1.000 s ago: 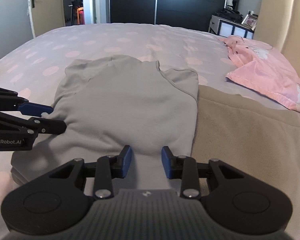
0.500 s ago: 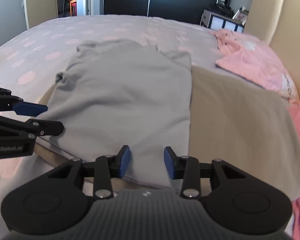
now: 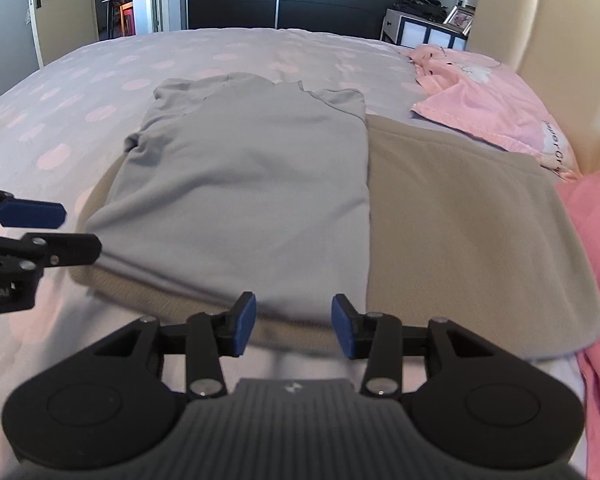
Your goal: Fold clothes
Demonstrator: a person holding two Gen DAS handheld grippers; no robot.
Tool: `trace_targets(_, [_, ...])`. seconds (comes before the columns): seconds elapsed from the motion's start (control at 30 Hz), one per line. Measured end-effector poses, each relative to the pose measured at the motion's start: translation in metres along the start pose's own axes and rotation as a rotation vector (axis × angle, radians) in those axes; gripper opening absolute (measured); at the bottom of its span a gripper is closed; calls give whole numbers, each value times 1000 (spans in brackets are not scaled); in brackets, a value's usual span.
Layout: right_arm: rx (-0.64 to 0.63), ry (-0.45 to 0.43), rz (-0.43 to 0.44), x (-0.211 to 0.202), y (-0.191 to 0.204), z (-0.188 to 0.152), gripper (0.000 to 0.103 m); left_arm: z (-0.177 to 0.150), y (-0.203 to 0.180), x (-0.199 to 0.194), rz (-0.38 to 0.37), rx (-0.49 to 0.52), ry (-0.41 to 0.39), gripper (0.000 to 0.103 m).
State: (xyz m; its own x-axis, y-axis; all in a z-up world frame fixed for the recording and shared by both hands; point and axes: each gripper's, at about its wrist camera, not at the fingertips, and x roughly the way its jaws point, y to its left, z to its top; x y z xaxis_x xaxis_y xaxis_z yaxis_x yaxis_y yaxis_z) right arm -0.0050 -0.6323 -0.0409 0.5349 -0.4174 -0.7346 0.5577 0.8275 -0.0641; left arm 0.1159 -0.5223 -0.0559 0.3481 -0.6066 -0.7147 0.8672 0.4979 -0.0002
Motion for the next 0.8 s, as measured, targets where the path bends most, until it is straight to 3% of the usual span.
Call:
trace_targets(0.63, [-32, -61, 3, -173, 65, -53, 58, -54, -4, -174, -9, -49, -57, 55])
trace_targets(0.8, [8, -86, 23, -209, 91, -81, 59, -76, -6, -217, 22, -59, -127, 62])
